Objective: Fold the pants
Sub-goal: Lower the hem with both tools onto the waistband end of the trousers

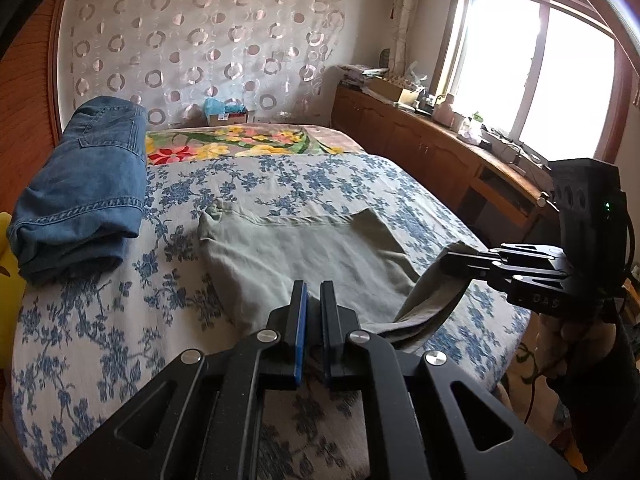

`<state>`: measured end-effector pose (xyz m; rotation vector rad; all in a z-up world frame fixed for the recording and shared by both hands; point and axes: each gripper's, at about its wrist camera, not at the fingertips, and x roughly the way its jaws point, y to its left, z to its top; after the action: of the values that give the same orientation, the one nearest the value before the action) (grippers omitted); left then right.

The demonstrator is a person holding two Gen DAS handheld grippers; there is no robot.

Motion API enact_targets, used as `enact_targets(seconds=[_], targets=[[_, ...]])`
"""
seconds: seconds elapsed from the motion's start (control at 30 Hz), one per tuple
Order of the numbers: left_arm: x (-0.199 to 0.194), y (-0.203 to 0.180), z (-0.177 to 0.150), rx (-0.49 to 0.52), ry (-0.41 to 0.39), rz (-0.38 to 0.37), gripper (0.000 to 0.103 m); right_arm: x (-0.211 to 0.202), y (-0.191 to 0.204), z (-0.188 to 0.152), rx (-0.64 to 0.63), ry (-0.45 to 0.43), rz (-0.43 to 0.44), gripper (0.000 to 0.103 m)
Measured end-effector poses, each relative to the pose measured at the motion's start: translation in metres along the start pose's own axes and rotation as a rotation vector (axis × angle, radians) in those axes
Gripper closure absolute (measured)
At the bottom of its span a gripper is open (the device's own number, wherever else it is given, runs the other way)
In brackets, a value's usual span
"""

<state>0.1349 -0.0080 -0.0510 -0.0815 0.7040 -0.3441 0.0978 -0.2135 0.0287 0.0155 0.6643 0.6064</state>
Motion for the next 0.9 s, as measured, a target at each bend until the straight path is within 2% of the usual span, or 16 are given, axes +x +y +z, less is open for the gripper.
enact_targets(seconds=[0.53,0.9], targets=[[0.050,0.027,0.001,-0.045,0.085,0.010,0.096,0.065,-0.023,0.012,0.036,0.080,0.022,0.095],[0.045,0.032,0.038,-0.033,0.010,0.004,0.096,0.068,-0.029,0.046,0.003,0.018,0.012,0.095]])
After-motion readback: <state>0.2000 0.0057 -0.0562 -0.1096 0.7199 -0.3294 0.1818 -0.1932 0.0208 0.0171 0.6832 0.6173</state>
